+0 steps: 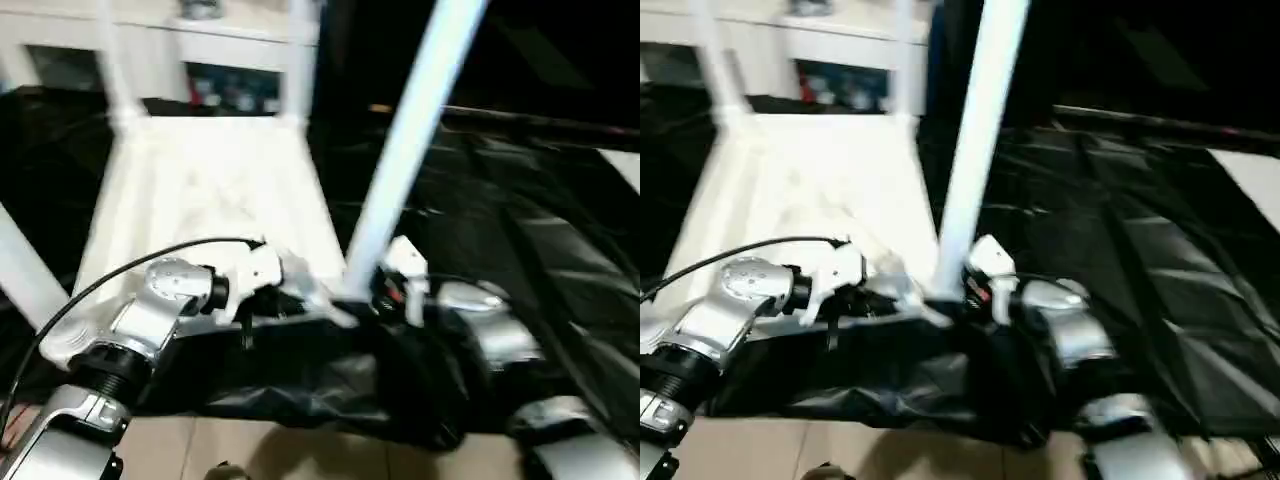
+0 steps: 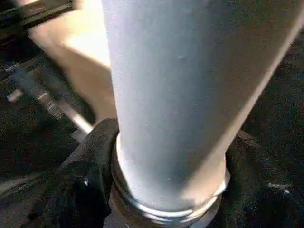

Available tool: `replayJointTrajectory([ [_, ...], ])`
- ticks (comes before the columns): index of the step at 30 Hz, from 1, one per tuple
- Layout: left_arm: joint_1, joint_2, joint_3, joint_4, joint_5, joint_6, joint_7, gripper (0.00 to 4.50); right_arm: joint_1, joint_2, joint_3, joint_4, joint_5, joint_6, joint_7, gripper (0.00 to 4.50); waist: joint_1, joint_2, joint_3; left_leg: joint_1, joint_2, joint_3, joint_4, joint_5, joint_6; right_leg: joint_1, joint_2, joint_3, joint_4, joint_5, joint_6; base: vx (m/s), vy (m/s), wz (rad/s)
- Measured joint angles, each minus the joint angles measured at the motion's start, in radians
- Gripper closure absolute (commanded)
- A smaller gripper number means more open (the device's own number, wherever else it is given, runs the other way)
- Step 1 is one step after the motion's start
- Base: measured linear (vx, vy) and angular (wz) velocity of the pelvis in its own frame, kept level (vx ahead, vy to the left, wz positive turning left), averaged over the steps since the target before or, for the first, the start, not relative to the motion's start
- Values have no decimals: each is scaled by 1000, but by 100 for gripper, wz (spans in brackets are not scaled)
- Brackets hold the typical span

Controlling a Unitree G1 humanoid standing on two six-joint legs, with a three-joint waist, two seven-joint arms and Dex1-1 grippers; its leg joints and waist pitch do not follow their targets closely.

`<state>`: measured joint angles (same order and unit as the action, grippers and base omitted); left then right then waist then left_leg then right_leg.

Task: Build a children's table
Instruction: Rotate leg to tighten

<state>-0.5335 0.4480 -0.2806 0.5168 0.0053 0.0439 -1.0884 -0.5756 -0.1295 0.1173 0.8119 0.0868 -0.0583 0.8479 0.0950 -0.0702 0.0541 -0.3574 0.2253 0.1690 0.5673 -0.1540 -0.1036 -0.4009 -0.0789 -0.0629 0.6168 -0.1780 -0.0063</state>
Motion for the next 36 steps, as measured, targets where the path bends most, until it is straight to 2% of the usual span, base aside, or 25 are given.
replayJointTrajectory([
  [1, 0, -5, 4, 0, 4, 7, 25, 450, -14, 17, -3, 21, -2, 2, -47, 176, -7, 0, 0, 0, 0, 0, 0, 0, 0, 0, 0, 0, 0, 0, 0, 0, 0, 0],
  [3, -1, -22, 10, -2, 13, 25, 56, 450, -26, 43, -9, 45, -2, 1, -105, 176, -11, -1, -1, 1, 0, 0, 0, 0, 0, -1, 0, 0, -1, 0, 0, 0, 0, 0],
  [7, -5, -70, 29, -30, 50, 116, 183, 450, -100, 131, -52, 146, -12, 8, -350, 176, -32, -4, -2, 1, 0, -1, 0, 0, 0, -3, 0, 0, -1, 0, 0, 0, 0, 0],
  [9, 0, -97, 29, -56, 65, 152, 224, 450, -121, 155, -67, 176, -17, 8, -410, 176, -34, -5, -2, 1, 0, 0, 0, 0, 0, -3, 0, 0, -1, 0, 0, 0, 0, 0],
  [12, 16, -104, 30, -86, 68, 159, 243, 450, -130, 156, -77, 190, -17, -4, -404, 176, -34, -8, -4, -1, 0, 0, 0, 0, 0, -3, 0, 0, -2, 0, 0, 0, 0, 0],
  [14, 25, -104, 31, -94, 66, 145, 239, 450, -128, 148, -79, 193, -16, -25, -376, 176, -33, -10, -5, -1, 0, 0, -1, 0, 0, -3, 0, 0, -2, 0, 0, 0, 0, 0],
  [16, 32, -98, 31, -100, 64, 132, 225, 450, -127, 138, -79, 200, -15, -42, -337, 120, -33, -10, -5, -1, 0, 1, -1, 0, 0, -3, 0, 0, -2, 0, 0, 0, 0, 0],
  [20, 37, -83, 31, -107, 55, 114, 187, 450, -127, 115, -78, 212, -6, -46, -240, 88, -26, -10, -5, -2, 0, 1, -2, 0, 0, -4, 0, 0, -2, 0, 0, 0, 0, 0],
  [24, 46, -59, 30, -109, 39, 89, 137, 450, -122, 61, -40, 200, -11, -50, -95, 52, -16, -10, -5, -2, 0, 1, -2, 0, 0, -4, 0, 0, -2, 0, 0, 0, 0, 0],
  [28, 57, -32, 30, -114, 9, 68, 53, 450, -82, -8, -9, 140, -13, -64, 74, 52, -4, -10, -5, -2, 0, 1, -2, 0, 0, -4, 0, 0, -3, 0, 0, 0, 0, 0],
  [31, 64, -10, 31, -121, -18, 64, -22, 450, -54, -57, 10, 91, -4, -61, 217, 52, 1, -10, -5, -3, 1, 1, -2, 0, 0, -4, -1, 0, -3, -1, 0, 0, 0, 0],
  [36, 65, 6, 27, -121, -32, 56, -89, 450, -41, -93, 31, 52, 8, -48, 334, 52, 3, -11, -4, -4, 1, 2, -2, 0, 0, -4, -1, 0, -3, 0, 0, 0, 0, 0],
])
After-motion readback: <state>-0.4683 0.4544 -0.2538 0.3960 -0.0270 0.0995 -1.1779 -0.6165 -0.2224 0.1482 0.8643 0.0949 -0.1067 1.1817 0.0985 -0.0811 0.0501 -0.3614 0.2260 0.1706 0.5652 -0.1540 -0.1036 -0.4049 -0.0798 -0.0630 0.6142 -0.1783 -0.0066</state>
